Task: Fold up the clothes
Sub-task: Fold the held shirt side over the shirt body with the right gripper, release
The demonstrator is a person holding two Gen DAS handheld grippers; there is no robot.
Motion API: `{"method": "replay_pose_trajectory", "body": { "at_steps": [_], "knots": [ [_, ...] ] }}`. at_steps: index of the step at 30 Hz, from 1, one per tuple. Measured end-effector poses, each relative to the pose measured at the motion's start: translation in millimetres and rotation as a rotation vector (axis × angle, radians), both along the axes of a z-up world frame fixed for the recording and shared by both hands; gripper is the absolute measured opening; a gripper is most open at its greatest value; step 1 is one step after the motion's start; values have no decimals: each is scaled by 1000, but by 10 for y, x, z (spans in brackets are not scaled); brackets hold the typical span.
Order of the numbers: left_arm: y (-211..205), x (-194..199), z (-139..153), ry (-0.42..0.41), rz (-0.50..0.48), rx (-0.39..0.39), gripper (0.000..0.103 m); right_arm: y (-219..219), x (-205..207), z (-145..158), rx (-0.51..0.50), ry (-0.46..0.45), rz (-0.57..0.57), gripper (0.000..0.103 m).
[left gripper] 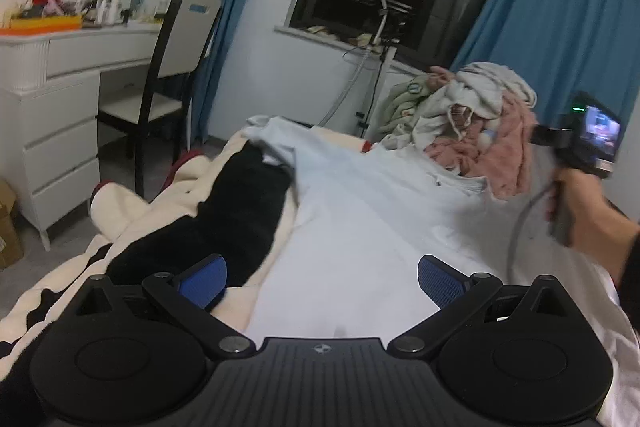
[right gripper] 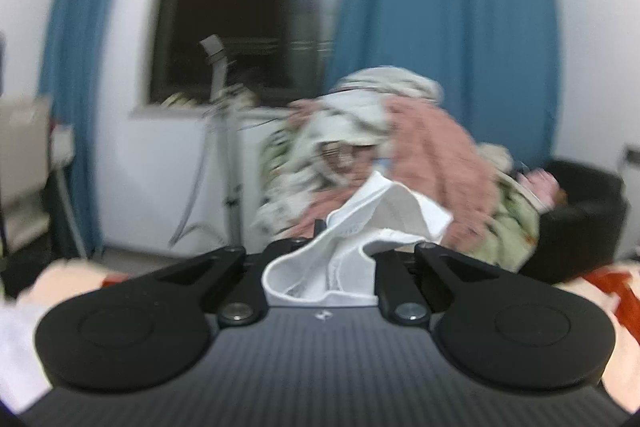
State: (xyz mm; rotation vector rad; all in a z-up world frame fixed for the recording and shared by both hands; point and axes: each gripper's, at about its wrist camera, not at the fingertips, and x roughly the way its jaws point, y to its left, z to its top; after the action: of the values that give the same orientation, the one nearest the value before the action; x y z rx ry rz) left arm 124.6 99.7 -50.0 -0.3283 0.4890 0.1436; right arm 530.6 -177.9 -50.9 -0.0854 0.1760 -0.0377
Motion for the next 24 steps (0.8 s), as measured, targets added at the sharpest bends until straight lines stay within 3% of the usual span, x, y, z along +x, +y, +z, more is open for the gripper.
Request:
{"method": "replay_pose_trajectory", "body": {
  "at_steps": [3,7,12,13,14,16,21,24],
  "knots": [
    [97,62,-112,27,-1,-21,103,590,178,-297,-17,56,63,5],
    [192,195,-302,63,4,-21,103,1213,367,-777,-148,136,128,5],
    [260,349,-468,87,17,-28,103,1368,412,-975,-129,204,163,6],
    [244,370,-481,90,14,-22,103,1335,440,-950,-99,224,168,13],
    [229,390,-495,93,11,-17,103,1306,458,-924,-69,245,172,41],
    [196,429,-519,97,4,-6,103,1255,322,-816,-13,248,191,82],
    [82,381,-468,76,-13,33,103,1072,-169,-416,114,211,256,84],
    [36,324,-406,64,-18,34,103,884,-662,-141,157,183,274,84]
  ]
}}
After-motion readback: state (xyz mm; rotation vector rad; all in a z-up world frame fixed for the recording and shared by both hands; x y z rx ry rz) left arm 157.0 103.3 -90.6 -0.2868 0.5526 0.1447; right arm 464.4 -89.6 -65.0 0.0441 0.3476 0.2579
